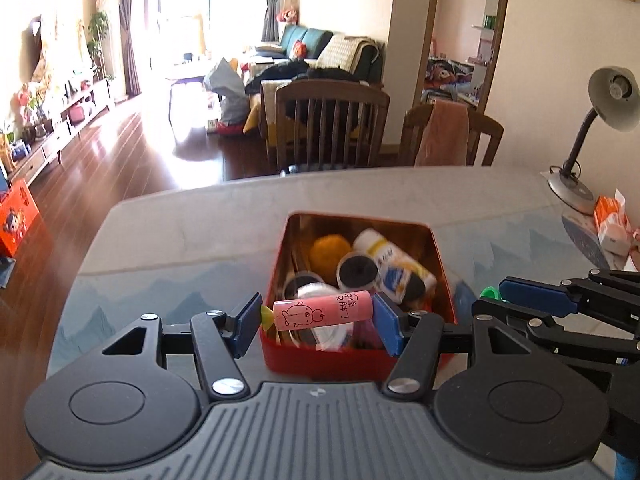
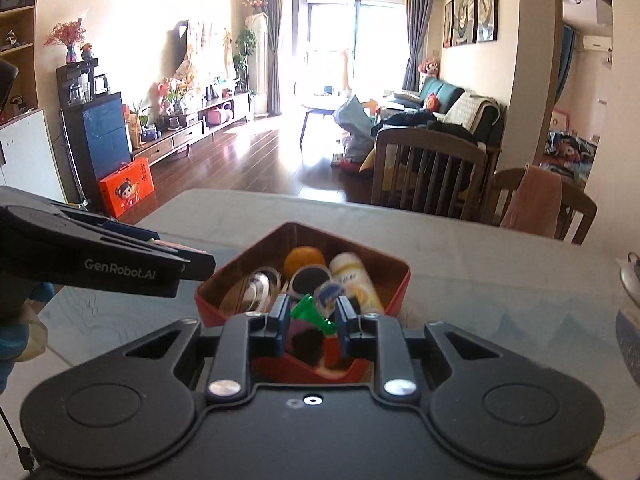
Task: Organize rigid objects
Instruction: 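Lower and release the pink tube into the tin with the left gripper while the right releases the green piece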
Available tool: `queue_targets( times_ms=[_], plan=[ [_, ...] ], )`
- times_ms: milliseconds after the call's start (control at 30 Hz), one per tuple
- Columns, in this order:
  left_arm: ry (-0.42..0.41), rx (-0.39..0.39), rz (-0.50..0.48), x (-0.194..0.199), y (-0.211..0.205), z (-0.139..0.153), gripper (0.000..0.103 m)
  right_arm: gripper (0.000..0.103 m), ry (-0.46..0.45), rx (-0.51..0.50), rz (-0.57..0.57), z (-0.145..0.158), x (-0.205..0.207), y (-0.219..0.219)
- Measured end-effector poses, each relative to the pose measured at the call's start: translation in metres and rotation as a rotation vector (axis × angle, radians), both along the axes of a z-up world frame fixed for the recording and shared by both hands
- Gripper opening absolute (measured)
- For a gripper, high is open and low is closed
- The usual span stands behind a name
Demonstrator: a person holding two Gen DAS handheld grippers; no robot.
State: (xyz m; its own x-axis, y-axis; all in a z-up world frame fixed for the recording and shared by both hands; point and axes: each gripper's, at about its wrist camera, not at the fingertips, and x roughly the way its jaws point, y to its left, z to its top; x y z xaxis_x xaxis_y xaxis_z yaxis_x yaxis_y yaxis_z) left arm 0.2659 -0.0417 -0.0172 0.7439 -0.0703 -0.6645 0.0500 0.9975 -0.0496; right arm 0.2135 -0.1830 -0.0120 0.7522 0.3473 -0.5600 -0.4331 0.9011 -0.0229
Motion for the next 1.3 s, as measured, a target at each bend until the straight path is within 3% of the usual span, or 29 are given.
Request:
queue_targets(
  times_ms=[167, 367, 700, 1300],
  plan=[
    [-0.012, 0.014, -0.007, 0.021, -0.004, 0.002, 0.06, 0.024, 0.018, 0.002, -0.025, -0.005, 0.019, 0.0],
    [0.036, 0.026, -0.003, 0.054, -0.01, -0.013, 0.06, 0.024, 0.088, -0.013, -0.045, -0.025, 0.046, -0.004],
    [0.103, 0.04, -0.01, 0.095, -0.02, -0.041, 0.06, 0.024, 0.127, -0.071, 0.028, -0.049, 0.06, 0.007],
    [0.191, 0.01, -0.038, 0.122, -0.026, -0.077, 0.06, 0.024, 0.171, -0.075, 0.065, -0.068, 0.071, 0.015]
  ],
)
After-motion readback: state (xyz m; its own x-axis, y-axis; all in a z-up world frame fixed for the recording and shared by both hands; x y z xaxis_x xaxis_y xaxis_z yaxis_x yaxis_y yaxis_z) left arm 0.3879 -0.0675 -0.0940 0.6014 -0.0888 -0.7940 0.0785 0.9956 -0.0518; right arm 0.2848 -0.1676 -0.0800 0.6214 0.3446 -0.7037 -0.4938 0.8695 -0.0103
